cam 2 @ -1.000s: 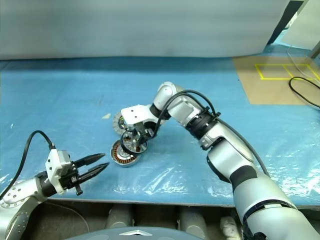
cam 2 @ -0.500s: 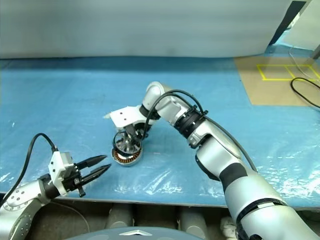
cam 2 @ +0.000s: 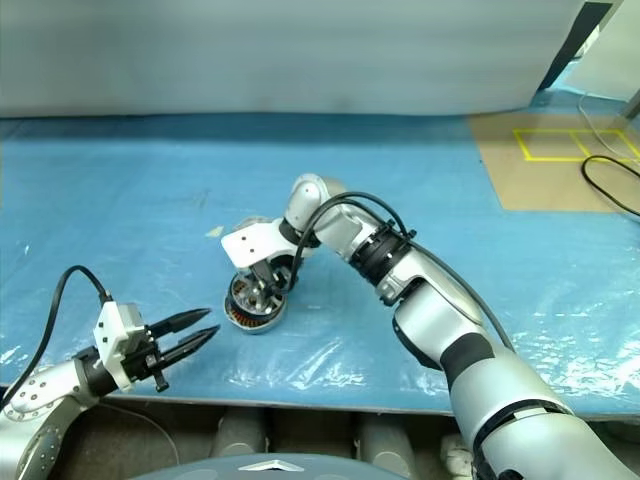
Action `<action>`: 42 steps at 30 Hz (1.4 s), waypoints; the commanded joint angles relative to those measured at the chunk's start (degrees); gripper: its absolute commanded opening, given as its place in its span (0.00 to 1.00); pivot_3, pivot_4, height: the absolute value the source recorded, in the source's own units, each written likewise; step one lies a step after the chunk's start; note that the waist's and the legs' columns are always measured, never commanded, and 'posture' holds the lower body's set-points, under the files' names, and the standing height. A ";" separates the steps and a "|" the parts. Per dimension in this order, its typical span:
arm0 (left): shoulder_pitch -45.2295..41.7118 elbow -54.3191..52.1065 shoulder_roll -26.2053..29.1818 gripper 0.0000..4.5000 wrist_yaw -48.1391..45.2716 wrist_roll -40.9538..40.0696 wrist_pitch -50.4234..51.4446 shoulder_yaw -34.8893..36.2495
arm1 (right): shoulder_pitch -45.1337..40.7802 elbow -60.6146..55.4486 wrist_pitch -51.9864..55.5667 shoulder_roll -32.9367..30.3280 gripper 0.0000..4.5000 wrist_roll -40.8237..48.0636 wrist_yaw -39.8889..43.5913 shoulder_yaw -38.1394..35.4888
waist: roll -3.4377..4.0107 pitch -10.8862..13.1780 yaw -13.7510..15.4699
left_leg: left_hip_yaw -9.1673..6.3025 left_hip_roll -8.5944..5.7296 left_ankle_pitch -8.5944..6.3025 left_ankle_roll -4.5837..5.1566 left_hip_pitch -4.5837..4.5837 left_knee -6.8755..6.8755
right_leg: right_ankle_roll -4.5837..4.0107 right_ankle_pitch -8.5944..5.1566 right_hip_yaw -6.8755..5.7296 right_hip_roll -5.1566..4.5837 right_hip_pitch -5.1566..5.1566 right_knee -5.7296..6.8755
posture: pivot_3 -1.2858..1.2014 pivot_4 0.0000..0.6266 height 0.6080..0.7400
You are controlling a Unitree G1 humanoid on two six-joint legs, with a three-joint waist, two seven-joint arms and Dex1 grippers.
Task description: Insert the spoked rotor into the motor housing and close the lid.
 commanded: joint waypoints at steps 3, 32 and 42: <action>-0.27 -0.89 -0.28 0.38 0.22 0.36 -0.95 0.05 | 0.55 -2.33 -0.11 0.22 0.28 -0.03 1.83 0.92 | 0.00 0.00 -0.03 | 0.00 0.00 0.00 0.00 0.00 0.00 | 0.00 0.00 0.00 0.00 0.00 0.00 | 0.52 0.24 1.00; -7.75 3.75 -1.11 0.38 -1.32 1.31 -1.00 -3.39 | 6.69 -25.23 27.34 -11.31 0.52 21.94 -4.04 -16.05 | -0.06 -0.03 0.00 | -0.02 -0.01 0.07 -0.12 0.12 0.02 | 0.01 0.01 0.06 0.04 0.07 0.13 | 0.52 0.24 1.00; -9.33 4.55 -0.05 0.38 -2.94 -0.10 0.34 -2.03 | 15.06 -20.79 34.57 -2.02 0.00 24.48 -16.13 -15.54 | -0.06 -0.03 0.29 | -0.02 -0.05 0.10 -0.17 0.10 0.03 | 0.01 0.00 0.05 0.01 0.05 0.12 | 0.52 0.24 1.00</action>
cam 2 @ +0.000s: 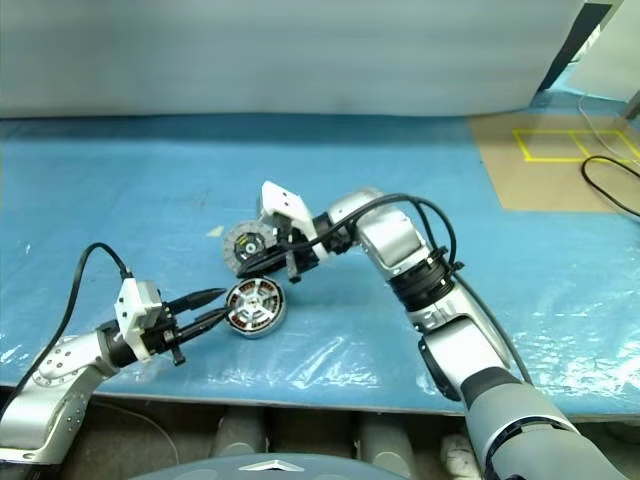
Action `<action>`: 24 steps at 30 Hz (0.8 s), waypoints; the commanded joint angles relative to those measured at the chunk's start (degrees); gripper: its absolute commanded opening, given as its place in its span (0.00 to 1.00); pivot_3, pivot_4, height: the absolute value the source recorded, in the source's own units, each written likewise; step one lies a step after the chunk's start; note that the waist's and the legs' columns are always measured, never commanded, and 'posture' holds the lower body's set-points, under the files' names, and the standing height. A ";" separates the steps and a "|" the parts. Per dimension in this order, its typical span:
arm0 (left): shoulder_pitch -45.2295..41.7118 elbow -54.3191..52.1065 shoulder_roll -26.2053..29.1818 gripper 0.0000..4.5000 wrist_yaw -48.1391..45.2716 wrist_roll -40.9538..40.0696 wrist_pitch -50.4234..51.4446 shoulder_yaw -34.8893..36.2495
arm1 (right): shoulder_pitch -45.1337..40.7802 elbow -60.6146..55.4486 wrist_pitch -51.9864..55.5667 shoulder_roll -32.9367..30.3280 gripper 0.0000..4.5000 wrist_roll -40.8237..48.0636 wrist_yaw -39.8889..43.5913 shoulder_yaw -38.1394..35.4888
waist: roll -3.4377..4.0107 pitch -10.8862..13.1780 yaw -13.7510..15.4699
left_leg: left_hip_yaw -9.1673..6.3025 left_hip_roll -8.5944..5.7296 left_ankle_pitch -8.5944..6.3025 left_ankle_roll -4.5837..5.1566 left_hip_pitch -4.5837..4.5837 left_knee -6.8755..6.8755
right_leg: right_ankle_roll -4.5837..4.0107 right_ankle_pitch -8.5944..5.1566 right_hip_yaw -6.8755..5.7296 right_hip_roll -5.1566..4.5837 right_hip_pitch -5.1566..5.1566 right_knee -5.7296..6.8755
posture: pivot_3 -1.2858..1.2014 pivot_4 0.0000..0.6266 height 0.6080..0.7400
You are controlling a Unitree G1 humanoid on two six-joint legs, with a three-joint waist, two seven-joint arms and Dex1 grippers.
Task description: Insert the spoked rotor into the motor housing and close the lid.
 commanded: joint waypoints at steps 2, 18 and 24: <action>1.74 -1.19 0.77 0.38 -0.36 -0.81 -0.22 1.63 | 1.96 2.94 -2.15 3.28 0.00 -1.56 -6.40 1.07 | 0.00 0.00 -0.05 | 0.00 0.00 0.01 -0.02 0.00 0.00 | 0.00 0.00 0.00 0.00 0.00 0.00 | 0.52 0.24 1.00; 4.24 -2.50 -0.32 0.38 1.38 -0.10 -1.09 1.07 | 7.80 14.57 -11.74 2.84 0.00 -11.06 -12.00 9.85 | 0.07 -0.03 -0.22 | 0.00 0.01 0.00 -0.03 0.16 -0.04 | 0.01 -0.01 0.00 -0.01 0.13 -0.01 | 0.52 0.24 1.00; 3.63 -1.77 -0.45 0.38 0.99 0.07 -1.48 0.71 | 7.69 13.59 -7.67 3.13 0.00 -7.45 -11.27 6.38 | 0.10 -0.05 -0.14 | 0.00 -0.04 -0.09 0.12 0.49 -0.05 | 0.03 -0.02 0.05 -0.05 0.44 0.03 | 0.52 0.24 1.00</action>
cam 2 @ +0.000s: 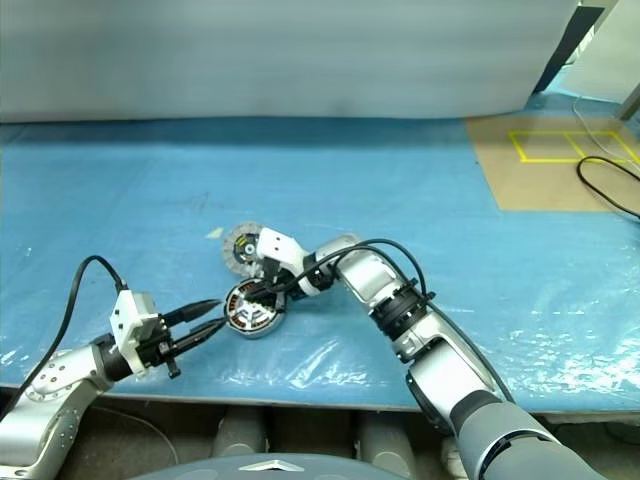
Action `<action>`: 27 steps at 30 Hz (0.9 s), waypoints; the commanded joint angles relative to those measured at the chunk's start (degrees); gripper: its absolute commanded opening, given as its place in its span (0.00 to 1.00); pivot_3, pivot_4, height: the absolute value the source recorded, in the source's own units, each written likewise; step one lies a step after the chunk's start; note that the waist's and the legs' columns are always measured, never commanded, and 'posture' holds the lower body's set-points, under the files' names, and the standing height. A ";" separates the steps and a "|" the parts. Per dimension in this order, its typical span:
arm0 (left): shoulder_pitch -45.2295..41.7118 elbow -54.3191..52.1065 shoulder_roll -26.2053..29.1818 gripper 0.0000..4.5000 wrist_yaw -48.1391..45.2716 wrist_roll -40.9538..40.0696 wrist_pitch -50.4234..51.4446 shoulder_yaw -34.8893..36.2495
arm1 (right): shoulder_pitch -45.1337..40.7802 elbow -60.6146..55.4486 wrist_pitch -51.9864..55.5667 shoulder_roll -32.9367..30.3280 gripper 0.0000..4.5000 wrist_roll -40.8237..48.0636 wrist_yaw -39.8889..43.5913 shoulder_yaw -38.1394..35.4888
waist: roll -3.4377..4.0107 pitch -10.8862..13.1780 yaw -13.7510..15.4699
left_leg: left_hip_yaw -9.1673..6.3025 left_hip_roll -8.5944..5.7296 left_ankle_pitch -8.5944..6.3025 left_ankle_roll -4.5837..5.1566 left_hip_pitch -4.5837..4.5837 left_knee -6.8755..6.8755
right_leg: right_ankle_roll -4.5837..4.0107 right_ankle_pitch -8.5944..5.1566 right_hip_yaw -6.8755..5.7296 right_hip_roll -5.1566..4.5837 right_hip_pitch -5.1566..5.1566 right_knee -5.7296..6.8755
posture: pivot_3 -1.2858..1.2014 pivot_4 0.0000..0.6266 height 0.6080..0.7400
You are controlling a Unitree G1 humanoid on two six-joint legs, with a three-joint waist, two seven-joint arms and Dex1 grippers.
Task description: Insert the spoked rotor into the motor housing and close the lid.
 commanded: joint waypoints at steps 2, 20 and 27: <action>-0.60 -0.74 -0.07 0.38 -0.33 -0.09 -1.10 -0.06 | 0.76 0.97 6.66 0.02 0.00 2.75 0.06 -3.31 | 0.00 0.00 0.11 | 0.00 -0.01 0.00 0.00 -0.01 0.00 | 0.00 0.00 0.00 -0.01 0.00 0.00 | 0.52 0.24 1.00; -1.51 -0.29 0.00 0.38 -1.21 -0.02 -1.05 -0.94 | 1.64 7.90 6.01 4.59 0.00 -1.52 -13.41 -3.68 | 0.01 -0.01 -0.23 | 0.04 0.02 0.10 -0.17 -0.34 -0.21 | 0.00 0.01 -0.07 0.02 -0.28 -0.33 | 0.52 0.24 1.00; -1.91 0.03 0.03 0.38 -1.11 0.03 -1.14 -0.96 | 4.10 2.14 1.20 0.59 0.00 -4.49 -8.47 1.02 | 0.06 -0.16 0.00 | 0.04 -0.03 0.09 -0.17 -0.13 -0.36 | 0.01 0.00 -0.06 -0.01 0.00 -0.54 | 0.52 0.24 1.00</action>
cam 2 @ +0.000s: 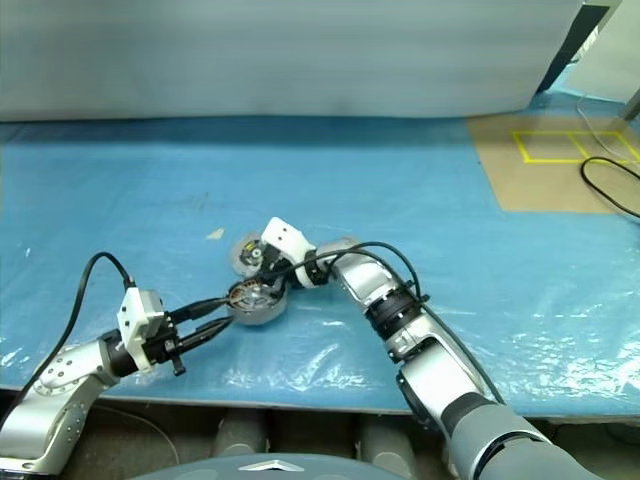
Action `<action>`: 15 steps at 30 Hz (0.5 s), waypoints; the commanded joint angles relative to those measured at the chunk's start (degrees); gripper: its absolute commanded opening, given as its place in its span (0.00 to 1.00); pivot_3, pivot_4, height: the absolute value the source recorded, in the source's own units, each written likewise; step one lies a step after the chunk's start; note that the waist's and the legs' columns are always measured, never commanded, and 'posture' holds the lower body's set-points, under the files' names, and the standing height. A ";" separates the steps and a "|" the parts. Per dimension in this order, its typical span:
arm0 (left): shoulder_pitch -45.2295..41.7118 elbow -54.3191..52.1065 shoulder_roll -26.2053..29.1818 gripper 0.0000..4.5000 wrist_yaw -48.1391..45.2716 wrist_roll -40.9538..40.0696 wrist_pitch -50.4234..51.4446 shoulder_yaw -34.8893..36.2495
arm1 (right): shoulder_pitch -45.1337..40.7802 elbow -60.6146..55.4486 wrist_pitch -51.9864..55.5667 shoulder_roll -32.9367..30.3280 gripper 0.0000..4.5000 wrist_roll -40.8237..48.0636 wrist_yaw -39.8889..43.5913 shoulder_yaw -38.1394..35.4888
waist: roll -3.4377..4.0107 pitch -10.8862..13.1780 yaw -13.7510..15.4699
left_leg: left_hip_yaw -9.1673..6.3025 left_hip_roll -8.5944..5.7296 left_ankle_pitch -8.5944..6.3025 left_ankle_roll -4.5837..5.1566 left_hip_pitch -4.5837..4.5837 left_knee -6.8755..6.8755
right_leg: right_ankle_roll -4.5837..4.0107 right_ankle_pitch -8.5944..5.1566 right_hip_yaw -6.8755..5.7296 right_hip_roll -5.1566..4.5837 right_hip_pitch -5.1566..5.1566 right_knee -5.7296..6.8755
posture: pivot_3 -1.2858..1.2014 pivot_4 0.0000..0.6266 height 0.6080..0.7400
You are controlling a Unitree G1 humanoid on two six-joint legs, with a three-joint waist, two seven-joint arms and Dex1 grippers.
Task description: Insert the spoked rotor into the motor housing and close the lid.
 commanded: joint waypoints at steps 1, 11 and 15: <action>-0.20 -0.62 0.06 0.38 -0.07 -0.10 -1.03 0.49 | 2.61 -0.44 1.96 -0.84 0.00 0.08 3.40 2.20 | -0.01 0.00 -0.02 | 0.00 0.00 0.00 0.00 0.00 -0.04 | 0.00 0.00 0.00 0.00 -0.01 -0.03 | 0.52 0.24 1.00; -0.62 -0.46 -0.14 0.38 0.13 0.07 -1.01 0.26 | -0.80 -9.21 5.23 0.61 0.00 11.03 8.08 -8.47 | 0.01 0.02 0.03 | 0.01 0.04 0.01 0.01 -0.33 -0.05 | 0.00 0.01 -0.02 0.05 -0.36 0.01 | 0.52 0.24 1.00; -0.56 -0.54 0.05 0.38 0.03 0.19 -0.92 0.23 | -2.84 -12.31 5.66 1.55 0.00 12.18 7.57 -9.11 | 0.01 0.02 -0.06 | 0.01 0.05 0.00 0.01 -0.30 -0.07 | 0.00 0.01 -0.03 0.05 -0.36 0.02 | 0.52 0.24 1.00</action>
